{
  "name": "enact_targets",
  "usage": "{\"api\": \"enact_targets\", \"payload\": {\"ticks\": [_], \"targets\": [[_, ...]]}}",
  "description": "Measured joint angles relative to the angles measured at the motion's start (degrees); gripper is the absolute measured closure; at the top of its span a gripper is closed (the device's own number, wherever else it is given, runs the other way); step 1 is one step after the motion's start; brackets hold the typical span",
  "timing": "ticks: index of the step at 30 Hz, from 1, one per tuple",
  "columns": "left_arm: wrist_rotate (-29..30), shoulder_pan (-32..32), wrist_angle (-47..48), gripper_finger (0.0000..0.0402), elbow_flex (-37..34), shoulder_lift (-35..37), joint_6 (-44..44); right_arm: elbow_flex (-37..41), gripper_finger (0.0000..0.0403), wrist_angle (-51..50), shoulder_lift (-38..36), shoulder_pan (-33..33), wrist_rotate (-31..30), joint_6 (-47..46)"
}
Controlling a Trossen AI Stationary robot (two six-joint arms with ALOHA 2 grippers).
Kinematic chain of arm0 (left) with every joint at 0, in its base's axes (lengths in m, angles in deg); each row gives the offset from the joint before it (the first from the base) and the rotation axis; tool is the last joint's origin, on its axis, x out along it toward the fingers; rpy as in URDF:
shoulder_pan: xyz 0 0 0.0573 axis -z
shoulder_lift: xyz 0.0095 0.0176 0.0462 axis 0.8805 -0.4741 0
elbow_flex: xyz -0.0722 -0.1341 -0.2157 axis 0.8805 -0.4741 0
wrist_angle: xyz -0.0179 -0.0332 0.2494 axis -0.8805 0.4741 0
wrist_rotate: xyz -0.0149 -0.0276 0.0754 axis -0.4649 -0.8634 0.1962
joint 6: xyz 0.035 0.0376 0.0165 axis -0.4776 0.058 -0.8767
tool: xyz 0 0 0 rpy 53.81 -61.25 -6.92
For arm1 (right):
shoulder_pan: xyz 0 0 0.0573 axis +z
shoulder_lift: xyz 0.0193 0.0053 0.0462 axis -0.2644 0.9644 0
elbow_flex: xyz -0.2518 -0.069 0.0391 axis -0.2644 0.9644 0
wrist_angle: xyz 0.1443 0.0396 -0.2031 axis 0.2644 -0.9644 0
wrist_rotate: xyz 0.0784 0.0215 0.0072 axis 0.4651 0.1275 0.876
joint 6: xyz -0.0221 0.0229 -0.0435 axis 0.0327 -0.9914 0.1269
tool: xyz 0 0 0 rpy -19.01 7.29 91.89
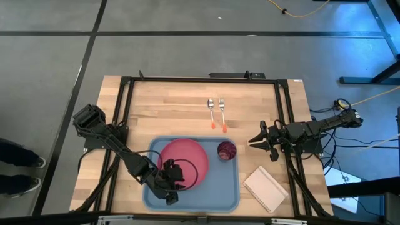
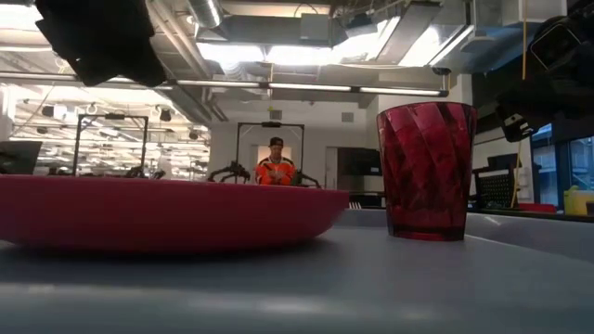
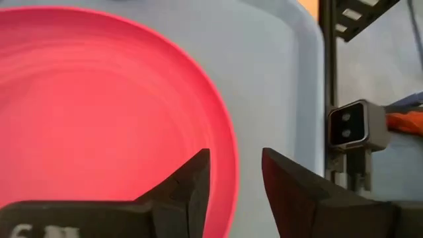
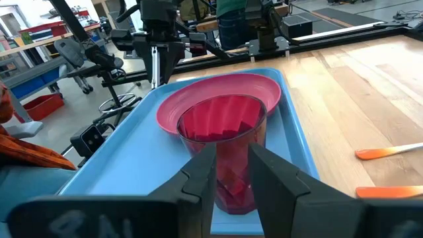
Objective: Pick and place plate/cup/fork/spoon on tray
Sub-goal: Put the pink plate on the bottom left of the red cup
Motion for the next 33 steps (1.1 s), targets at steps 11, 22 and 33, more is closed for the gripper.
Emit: {"api": "enact_targets", "payload": {"ticks": [11, 22, 33], "targets": [[2.9, 0.0, -0.7, 0.0273, 0.0, 0.0, -0.2, 0.0, 0.0311, 0.0, 0.0, 0.0, 0.0, 0.0], [6.3, 0.0, 0.2, 0.0284, 0.0, -4.1, -0.2, 0.0, 0.0311, 0.0, 0.0, 0.0, 0.0, 0.0], [8.4, 0.0, -0.2, 0.0307, 0.0, -6.8, -0.4, 0.0, 0.0311, 0.0, 0.0, 0.0, 0.0, 0.0]]}}
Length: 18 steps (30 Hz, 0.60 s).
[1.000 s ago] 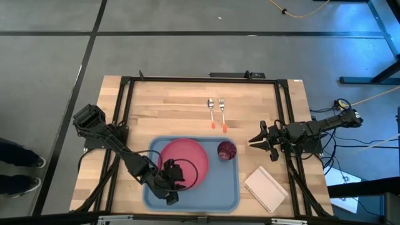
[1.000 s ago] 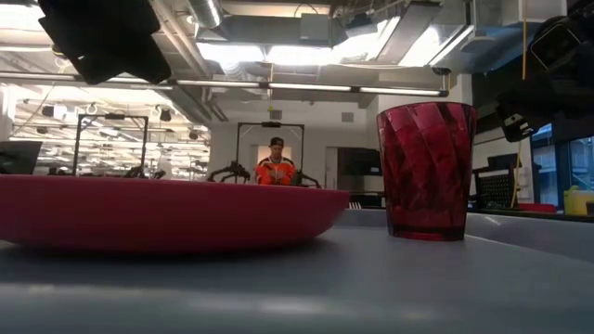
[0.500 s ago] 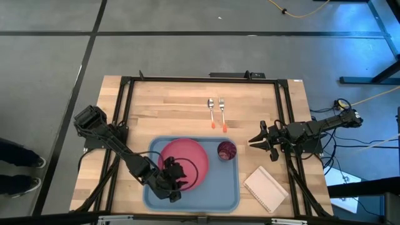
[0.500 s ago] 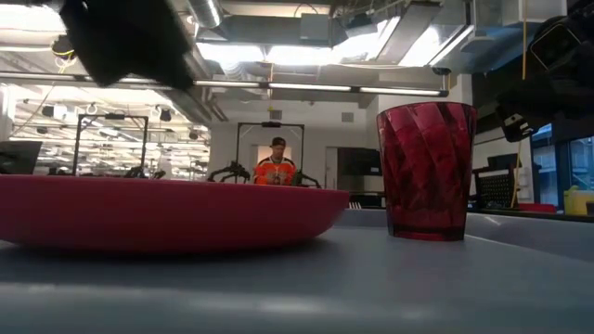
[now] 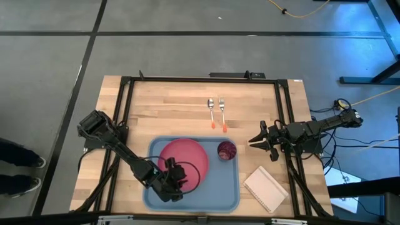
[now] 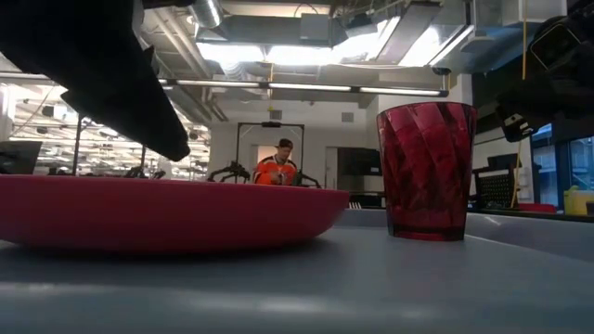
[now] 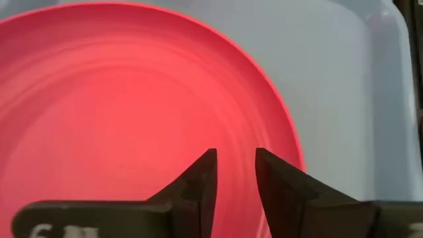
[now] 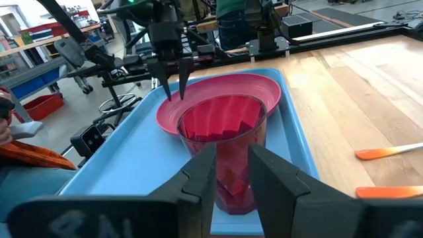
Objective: Pick and place plate/cup/fork/spoon on tray
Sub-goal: Put the pink plate on the bottom left of the red cup
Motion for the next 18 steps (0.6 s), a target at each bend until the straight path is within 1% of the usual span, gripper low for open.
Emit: {"api": "enact_targets", "payload": {"ticks": [3, 9, 12, 18], "targets": [[1.4, 0.2, 0.4, 0.0311, 0.0, 0.0, 0.0, 0.0, 0.0311, 0.0, 0.0, 0.0, 0.0, 0.0], [1.8, 0.7, -0.2, 0.032, -0.1, -2.3, 0.1, 0.0, 0.0311, 0.0, 0.0, 0.0, 0.0, 0.0], [1.8, 1.0, -2.4, 0.0326, 0.1, -3.9, 0.4, 0.0, 0.0311, 0.0, 0.0, 0.0, 0.0, 0.0], [1.6, 1.6, -2.7, 0.033, 0.0, -4.1, 0.8, 0.0, 0.0311, 0.0, 0.0, 0.0, 0.0, 0.0]]}}
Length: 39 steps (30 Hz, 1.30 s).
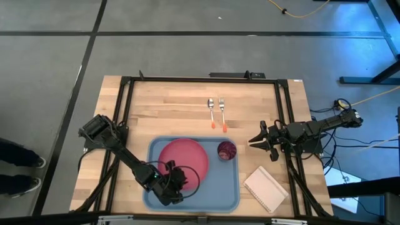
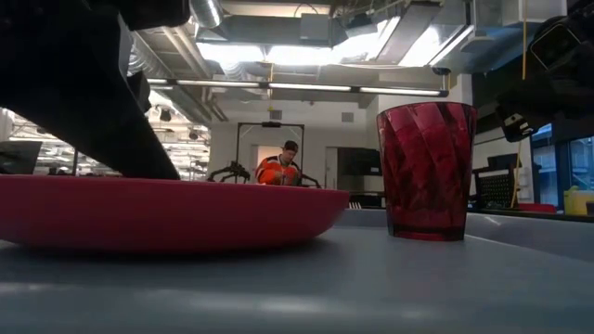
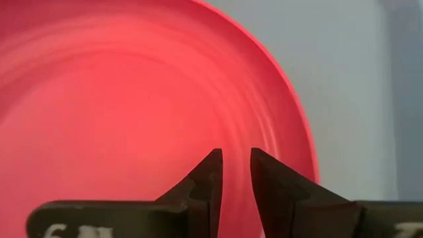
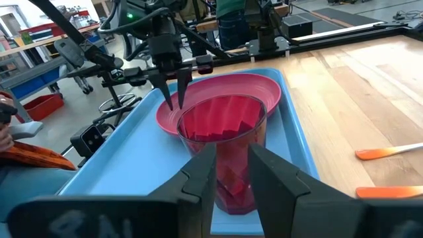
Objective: Pick and place plate/cup/fork/spoon on tray
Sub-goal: Put the pink plate on the bottom left of the red cup
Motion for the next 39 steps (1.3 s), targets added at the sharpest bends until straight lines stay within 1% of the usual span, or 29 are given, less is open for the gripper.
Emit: {"api": "enact_targets", "payload": {"ticks": [7, 13, 20, 26, 30, 34, 37, 39], "targets": [[-4.1, 0.1, -0.3, 0.0331, 0.0, -0.3, 3.3, 0.0, 0.0311, 0.0, 0.0, 0.0, 0.0, 0.0], [-4.7, 0.6, -0.9, 0.0331, 0.0, -0.5, 4.2, 0.0, 0.0311, 0.0, 0.0, 0.0, 0.0, 0.0], [-11.4, 0.6, -3.4, 0.0331, 0.0, -0.5, 8.3, 0.0, 0.0311, 0.0, 0.0, 0.0, 0.0, 0.0], [-16.0, 1.0, -7.1, 0.0331, 0.0, -0.5, 8.7, 0.0, 0.0311, 0.0, 0.0, 0.0, 0.0, 0.0], [-19.3, 1.0, -9.3, 0.0331, 0.0, -0.5, 10.6, 0.0, 0.0311, 0.0, 0.0, 0.0, 0.0, 0.0], [-18.1, 1.0, -10.8, 0.0331, 0.0, -0.4, 9.8, 0.0, 0.0311, 0.0, 0.0, 0.0, 0.0, 0.0], [-13.5, 0.9, -11.1, 0.0331, 0.2, 0.8, 5.3, 0.0, 0.0311, 0.0, 0.0, 0.0, 0.0, 0.0], [-9.8, 0.9, -11.0, 0.0331, 0.8, 2.6, 0.2, 0.0, 0.0311, 0.0, 0.0, 0.0, 0.0, 0.0]]}}
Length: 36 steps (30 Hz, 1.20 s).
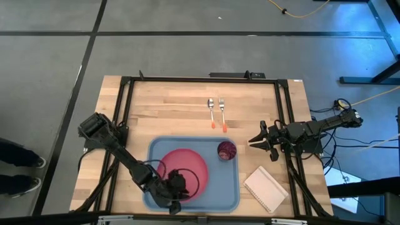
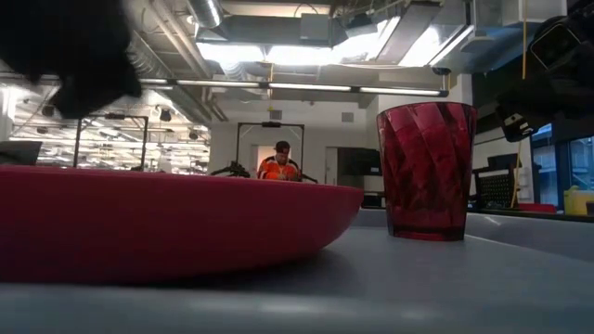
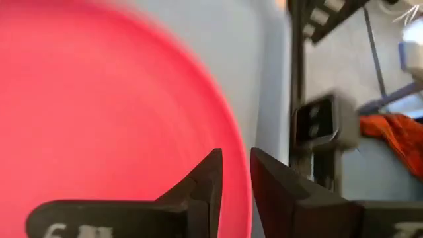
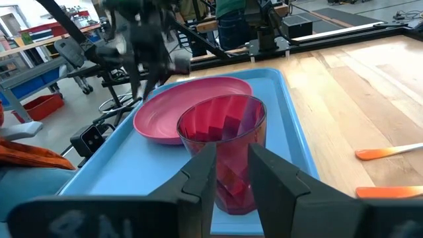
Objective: Pick and place plate/cup/fork/spoon on tray
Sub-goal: Put the pink plate on the bottom left of the red cup, then put the white orange fork on the right side of the pink plate
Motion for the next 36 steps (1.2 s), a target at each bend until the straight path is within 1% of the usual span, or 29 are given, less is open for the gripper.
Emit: {"api": "enact_targets", "payload": {"ticks": [3, 5, 7, 9, 11, 12, 13, 15, 16, 20, 22, 23, 26, 29, 33, 36], "targets": [[6.9, -0.3, -0.1, 0.0331, 1.7, 3.5, -11.3, 0.0, 0.0311, 0.0, 0.0, 0.0, 0.0, 0.0], [13.3, -0.6, -0.2, 0.0331, 2.9, 6.0, -18.6, 0.0, 0.0311, 0.0, 0.0, 0.0, 0.0, 0.0], [19.8, -1.1, 0.1, 0.0331, 3.1, 8.6, -23.8, 0.0, 0.0311, 0.0, 0.0, 0.0, 0.0, 0.0], [27.3, -2.0, 0.9, 0.0331, 3.0, 10.8, -27.3, 0.0, 0.0311, 0.0, 0.0, 0.0, 0.0, 0.0], [34.8, -3.2, 4.1, 0.0331, 3.0, 13.1, -29.1, 0.0, 0.0311, 0.0, 0.0, 0.0, 0.0, 0.0], [36.9, -4.3, 5.4, 0.0331, 3.0, 14.0, -29.7, 0.0, 0.0311, 0.0, 0.0, 0.0, 0.0, 0.0], [37.5, -5.7, 7.0, 0.0331, 3.0, 15.0, -30.1, 0.0, 0.0311, 0.0, 0.0, 0.0, 0.0, 0.0], [35.9, -9.7, 11.1, 0.0331, 3.0, 16.7, -30.2, 0.0, 0.0311, 0.0, 0.0, 0.0, 0.0, 0.0], [33.7, -12.0, 12.1, 0.0331, 3.0, 17.2, -29.9, 0.0, 0.0311, 0.0, 0.0, 0.0, 0.0, 0.0], [20.8, -22.0, 16.4, 0.0331, 2.9, 17.5, -29.8, 0.0, 0.0311, 0.0, 0.0, 0.0, 0.0, 0.0], [16.5, -26.6, 17.2, 0.0331, 2.9, 17.4, -29.8, 0.0, 0.0311, 0.0, 0.0, 0.0, 0.0, 0.0], [15.3, -28.6, 18.0, 0.0331, 2.9, 17.4, -29.8, 0.0, 0.0311, 0.0, 0.0, 0.0, 0.0, 0.0], [14.6, -33.6, 19.8, 0.0331, 2.9, 17.3, -29.8, 0.0, 0.0311, 0.0, 0.0, 0.0, 0.0, 0.0], [14.5, -37.2, 22.1, 0.0331, 2.9, 17.4, -31.5, 0.0, 0.0311, 0.0, 0.0, 0.0, 0.0, 0.0], [12.3, -40.2, 25.5, 0.0331, 3.0, 17.7, -32.6, 0.0, 0.0311, 0.0, 0.0, 0.0, 0.0, 0.0], [9.7, -40.8, 29.3, 0.0331, 3.0, 17.7, -32.6, 0.0, 0.0311, 0.0, 0.0, 0.0, 0.0, 0.0]]}}
